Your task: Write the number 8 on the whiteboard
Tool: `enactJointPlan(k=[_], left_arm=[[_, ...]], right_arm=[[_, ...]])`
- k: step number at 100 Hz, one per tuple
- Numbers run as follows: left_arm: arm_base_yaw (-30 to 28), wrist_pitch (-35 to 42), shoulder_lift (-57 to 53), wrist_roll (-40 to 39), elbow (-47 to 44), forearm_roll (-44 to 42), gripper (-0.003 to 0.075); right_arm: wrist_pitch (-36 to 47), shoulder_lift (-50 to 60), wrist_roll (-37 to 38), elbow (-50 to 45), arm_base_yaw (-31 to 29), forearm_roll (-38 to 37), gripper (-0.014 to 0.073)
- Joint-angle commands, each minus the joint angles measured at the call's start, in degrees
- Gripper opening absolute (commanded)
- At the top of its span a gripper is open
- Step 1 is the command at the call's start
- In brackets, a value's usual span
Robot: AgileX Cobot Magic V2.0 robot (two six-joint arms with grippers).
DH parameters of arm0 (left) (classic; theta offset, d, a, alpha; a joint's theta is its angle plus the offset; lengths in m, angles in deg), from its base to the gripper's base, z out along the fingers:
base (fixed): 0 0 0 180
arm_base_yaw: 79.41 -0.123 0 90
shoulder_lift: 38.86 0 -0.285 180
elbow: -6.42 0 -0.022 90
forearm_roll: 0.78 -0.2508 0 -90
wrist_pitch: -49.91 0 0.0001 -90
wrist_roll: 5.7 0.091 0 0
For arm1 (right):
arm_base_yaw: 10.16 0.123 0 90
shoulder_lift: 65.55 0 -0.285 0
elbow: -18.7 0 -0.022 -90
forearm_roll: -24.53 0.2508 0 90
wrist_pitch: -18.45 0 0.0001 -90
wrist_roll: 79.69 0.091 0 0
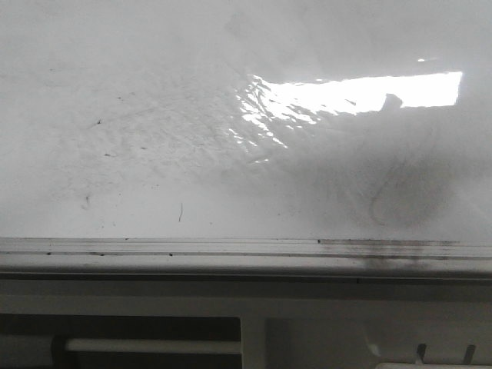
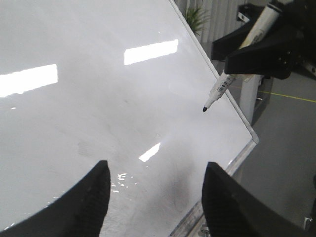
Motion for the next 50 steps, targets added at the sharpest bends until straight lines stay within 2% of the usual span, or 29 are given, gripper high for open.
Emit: enactJointPlan(k=[1, 6, 10, 26, 45, 50], left_arm=[[-0.06, 2.57, -0.41, -0.8, 0.38, 1.09, 0.0352], [-0.06, 2.57, -0.41, -0.8, -0.61, 1.09, 0.0329], [-0.06, 2.57, -0.41, -0.8, -1.25, 1.09, 0.0303], [-0.06, 2.68, -0.41, -0.8, -3.48, 2.12, 0.0181], [-0.06, 2.37, -0.41, -0.8, -4.0, 2.12, -0.0004], [-0.06, 1.94, -0.41, -0.8, -4.0, 2.12, -0.002]], right_arm=[[24.35, 2.03, 0.33, -7.6, 0.1, -2.08, -0.0034], [33.7, 2.03, 0.33, -11.81, 0.1, -1.96, -0.0034], [37.7, 1.3, 0.33, -14.11, 0.1, -1.83, -0.0034], [34.4, -3.47, 0.33, -15.04, 0.1, -1.22, -0.0035], [43.2, -10.74, 0.33, -14.67, 0.1, 0.32, -0.0035], [44.67, -12.26, 0.33, -14.52, 0.0, 1.8, -0.0035]])
